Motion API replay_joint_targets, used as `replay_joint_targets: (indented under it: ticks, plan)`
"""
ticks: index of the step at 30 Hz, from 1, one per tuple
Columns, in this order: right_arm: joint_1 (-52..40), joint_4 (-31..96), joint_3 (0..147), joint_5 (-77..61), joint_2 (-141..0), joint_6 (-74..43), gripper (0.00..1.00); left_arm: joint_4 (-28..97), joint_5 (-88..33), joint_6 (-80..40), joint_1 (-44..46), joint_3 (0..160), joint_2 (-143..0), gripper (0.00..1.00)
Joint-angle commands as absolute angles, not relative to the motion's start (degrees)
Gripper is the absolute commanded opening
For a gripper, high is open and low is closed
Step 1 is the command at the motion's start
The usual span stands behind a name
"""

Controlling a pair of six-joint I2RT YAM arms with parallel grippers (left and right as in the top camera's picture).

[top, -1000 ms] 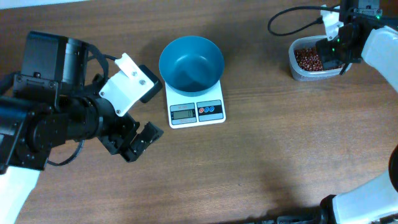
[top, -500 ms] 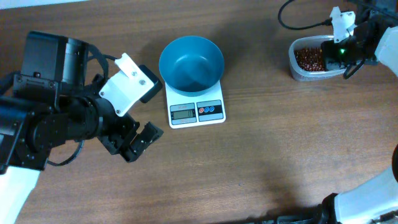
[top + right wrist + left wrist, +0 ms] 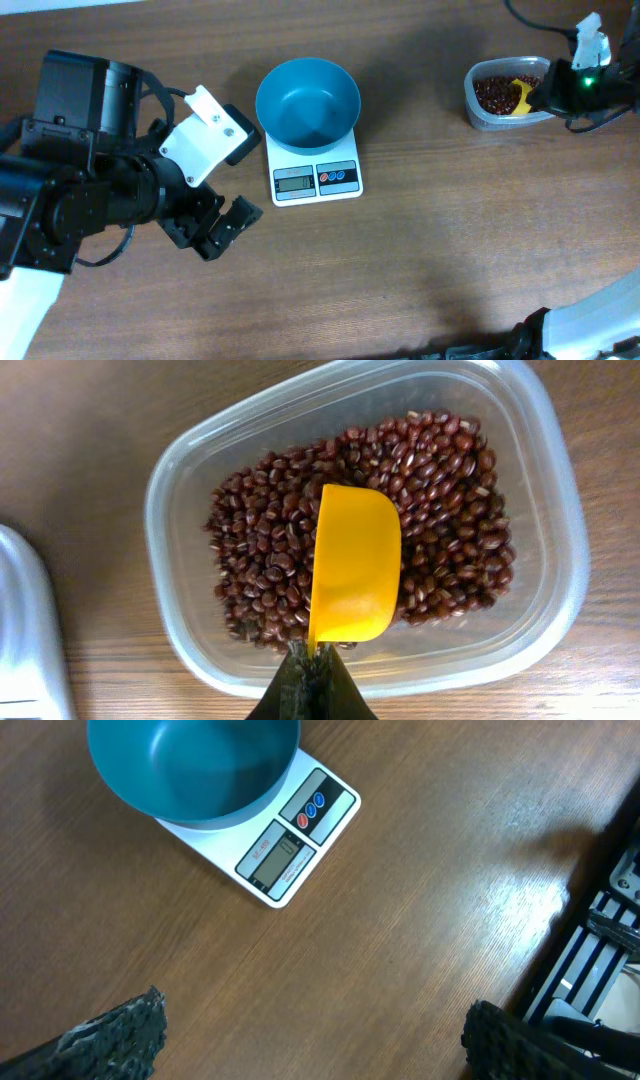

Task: Scoop item into bowl and weigh 50g on scale
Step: 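Lower the scoop into the red beans and scoop with the right gripper, then drag the yellow scoop through the beans and tilt it upright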

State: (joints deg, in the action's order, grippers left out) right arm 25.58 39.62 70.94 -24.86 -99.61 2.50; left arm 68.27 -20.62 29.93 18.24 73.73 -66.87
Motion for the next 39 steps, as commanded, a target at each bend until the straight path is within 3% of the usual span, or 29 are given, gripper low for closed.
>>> replay_joint_targets:
  ticks: [1,10,18,39]
  plan:
    - [25.93,41.41,71.42,-29.58,-101.45,-1.19,0.04,68.23,-21.21,29.21,18.37,74.13,-66.92,0.99]
    - [25.93,41.76,71.31,-32.58,-106.67,-2.85,0.04,68.23,-21.21,29.21,18.37,74.13,-66.92,0.98]
    - [27.49,42.94,71.31,-32.38,-109.21,-17.04,0.04,68.23,-21.21,29.21,18.37,74.13,-66.92,0.99]
    - [35.38,42.87,71.33,-37.54,-110.96,-9.52,0.04,68.23,-21.21,29.21,18.37,74.13,-66.92,0.98]
